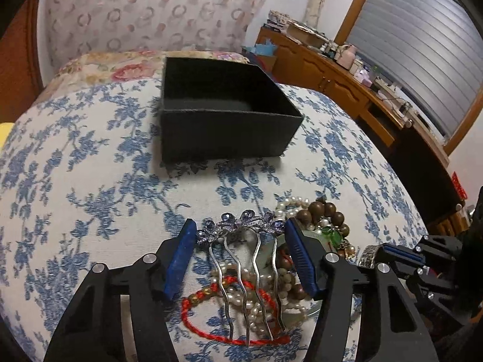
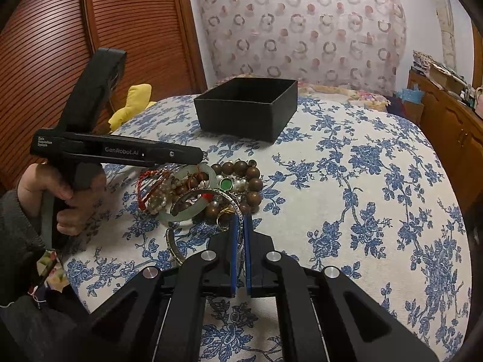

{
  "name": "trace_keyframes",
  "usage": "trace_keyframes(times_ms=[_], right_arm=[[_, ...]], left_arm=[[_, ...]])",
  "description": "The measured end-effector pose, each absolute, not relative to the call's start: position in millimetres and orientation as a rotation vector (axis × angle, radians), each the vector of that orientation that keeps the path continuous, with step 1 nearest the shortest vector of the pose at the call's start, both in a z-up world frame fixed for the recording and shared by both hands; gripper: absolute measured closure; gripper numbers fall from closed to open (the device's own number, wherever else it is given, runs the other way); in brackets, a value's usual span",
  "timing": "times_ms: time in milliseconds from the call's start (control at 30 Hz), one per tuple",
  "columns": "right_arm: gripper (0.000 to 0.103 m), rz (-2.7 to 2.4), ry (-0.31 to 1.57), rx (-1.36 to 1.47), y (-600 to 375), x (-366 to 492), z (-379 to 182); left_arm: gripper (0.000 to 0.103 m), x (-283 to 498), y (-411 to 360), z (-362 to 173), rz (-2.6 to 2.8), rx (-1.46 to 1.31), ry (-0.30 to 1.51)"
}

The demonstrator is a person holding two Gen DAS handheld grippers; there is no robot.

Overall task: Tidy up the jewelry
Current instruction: 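Lower the comb into the black box with the left tool while the right tool drops the bangle in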

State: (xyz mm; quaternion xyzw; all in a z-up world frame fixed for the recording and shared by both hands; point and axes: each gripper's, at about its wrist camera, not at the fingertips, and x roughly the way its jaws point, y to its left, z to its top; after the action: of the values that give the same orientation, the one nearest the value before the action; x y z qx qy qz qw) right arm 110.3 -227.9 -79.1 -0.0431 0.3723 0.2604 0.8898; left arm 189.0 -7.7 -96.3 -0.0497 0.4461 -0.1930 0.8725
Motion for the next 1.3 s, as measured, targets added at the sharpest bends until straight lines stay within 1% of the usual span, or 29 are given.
trace_keyframes(times_ms=[167, 400, 833, 1067, 1300], right_arm=[[0.098, 0.539, 0.758, -0.089, -228, 112, -73], [0.098, 0.529, 0.723, -0.115, -223, 132, -58], [0.098, 0.495, 0.657, -0.138, -220, 206, -29], [0.098, 0.507, 0.662, -0.125, -226, 247, -30], [0.098, 0.546, 0.677, -0.142, -221, 279, -34]], left_arm=[[0.045, 185, 7, -84, -0.384, -0.13, 0.888], [0.045, 185, 18, -52, -0.356, -0.125, 0.802], [0.045, 225, 13, -15, -0.35, -0.101, 0.73], [0.045, 272, 1, -14, -0.34, -0.076, 0.739], [0.045, 319, -8, -31, -0.331, -0.058, 0.785]])
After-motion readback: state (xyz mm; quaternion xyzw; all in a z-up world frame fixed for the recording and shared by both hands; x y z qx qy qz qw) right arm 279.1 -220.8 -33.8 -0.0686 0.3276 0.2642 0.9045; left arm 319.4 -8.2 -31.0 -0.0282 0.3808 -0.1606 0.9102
